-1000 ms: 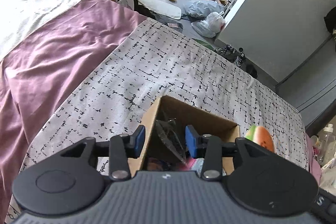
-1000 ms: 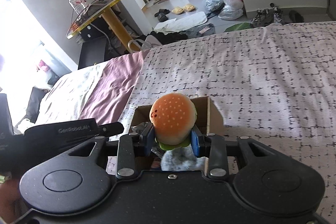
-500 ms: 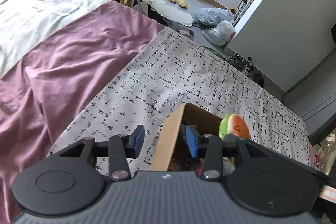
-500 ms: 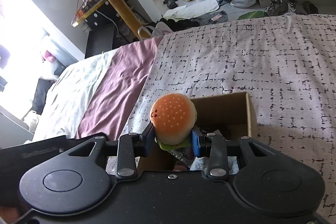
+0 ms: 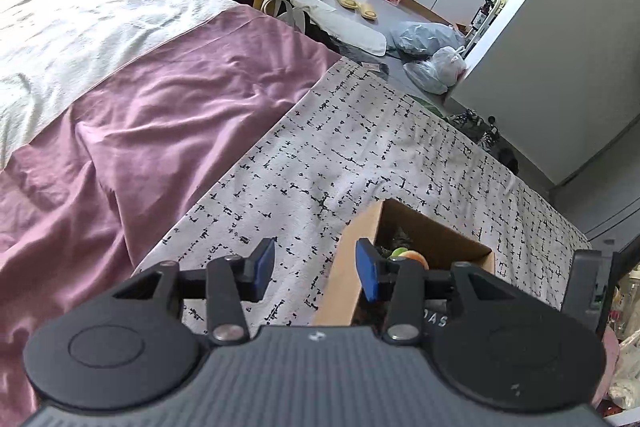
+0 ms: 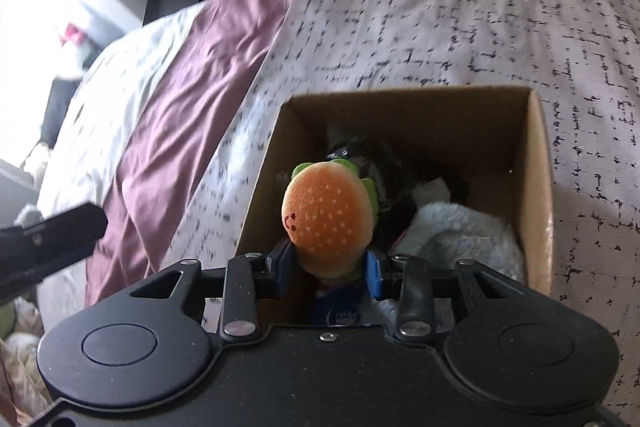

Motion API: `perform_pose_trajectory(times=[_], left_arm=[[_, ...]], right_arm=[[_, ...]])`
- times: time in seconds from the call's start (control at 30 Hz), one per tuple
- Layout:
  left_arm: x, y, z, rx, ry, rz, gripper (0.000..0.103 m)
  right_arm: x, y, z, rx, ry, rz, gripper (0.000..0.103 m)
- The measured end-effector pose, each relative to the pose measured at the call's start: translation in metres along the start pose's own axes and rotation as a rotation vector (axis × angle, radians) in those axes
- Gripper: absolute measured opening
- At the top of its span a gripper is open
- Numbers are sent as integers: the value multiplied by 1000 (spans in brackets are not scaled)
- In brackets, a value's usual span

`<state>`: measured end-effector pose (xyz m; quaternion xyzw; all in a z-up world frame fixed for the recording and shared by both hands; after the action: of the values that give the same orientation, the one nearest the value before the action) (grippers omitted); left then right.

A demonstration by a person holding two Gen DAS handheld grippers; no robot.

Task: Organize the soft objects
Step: 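Open the left gripper into the box while the right gripper releases the burger toy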

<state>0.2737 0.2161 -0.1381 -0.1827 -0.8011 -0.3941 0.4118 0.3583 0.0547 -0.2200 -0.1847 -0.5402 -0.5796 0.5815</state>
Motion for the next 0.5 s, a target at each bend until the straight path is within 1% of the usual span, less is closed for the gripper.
perform_pose_trajectory(times=[0.03,0.2,0.5], left_arm=[[1,0,0,0,1,0,43],[7,-2,-3,-5,-3,-4,43],[25,-10,-11,-18,16,-22,43]], right_arm=[[1,0,2,9,0,5,44],[8,0,5,10,9,1,50],[46,-5,-2,-17,29,-65,50]])
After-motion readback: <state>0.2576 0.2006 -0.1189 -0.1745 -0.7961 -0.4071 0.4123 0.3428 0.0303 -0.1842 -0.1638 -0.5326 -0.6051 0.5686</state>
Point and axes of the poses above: each gripper's, at about its wrist camera, not at the fingertips, and x roughly against the way its jaws point, z to its left, y to its top, the point moved 3 cm from there along -x, roughly the way its jaws point, and after that the axes turned 6 degrees about x, right-handed, at the moved point
